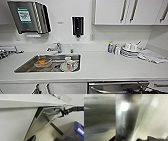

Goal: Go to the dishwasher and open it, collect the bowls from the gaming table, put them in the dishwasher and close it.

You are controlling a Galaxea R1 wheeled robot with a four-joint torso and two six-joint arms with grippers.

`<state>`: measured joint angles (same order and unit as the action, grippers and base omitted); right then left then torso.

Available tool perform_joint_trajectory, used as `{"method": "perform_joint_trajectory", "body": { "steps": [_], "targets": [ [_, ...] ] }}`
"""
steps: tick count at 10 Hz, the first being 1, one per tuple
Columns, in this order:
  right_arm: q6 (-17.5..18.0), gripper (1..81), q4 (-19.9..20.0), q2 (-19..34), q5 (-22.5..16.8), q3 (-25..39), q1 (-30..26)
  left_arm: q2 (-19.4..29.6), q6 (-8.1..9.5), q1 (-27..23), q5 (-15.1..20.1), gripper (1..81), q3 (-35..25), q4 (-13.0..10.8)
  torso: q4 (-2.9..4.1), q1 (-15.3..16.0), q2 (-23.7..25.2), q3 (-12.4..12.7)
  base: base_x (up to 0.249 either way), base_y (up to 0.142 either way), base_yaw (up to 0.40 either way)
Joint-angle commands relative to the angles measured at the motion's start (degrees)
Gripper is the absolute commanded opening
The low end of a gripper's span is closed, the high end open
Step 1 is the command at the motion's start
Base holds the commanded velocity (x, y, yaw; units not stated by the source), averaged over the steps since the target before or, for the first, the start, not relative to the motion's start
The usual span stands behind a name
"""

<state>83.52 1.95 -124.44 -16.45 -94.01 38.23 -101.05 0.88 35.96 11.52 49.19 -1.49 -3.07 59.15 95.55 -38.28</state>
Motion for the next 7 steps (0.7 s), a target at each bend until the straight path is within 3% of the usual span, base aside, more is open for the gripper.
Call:
{"method": "perform_joint_trajectory", "body": {
  "steps": [1, 7],
  "targets": [
    [0.2, 81.1, -1.0, 2.2, -14.8, -0.6, -0.3, 1.5, -0.17, -5.3, 0.4, 81.1, -1.4, 0.2, 0.00, 0.0, 0.0, 0.0, -0.073, 0.000, 0.000],
    [0.4, 81.1, -1.0, 1.8, -14.5, -0.9, 0.8, 1.1, -0.17, -4.9, 0.4, 81.1, -1.4, 0.1, 0.00, 0.0, 0.0, 0.0, -0.074, 0.000, 0.000]
  ]
}}
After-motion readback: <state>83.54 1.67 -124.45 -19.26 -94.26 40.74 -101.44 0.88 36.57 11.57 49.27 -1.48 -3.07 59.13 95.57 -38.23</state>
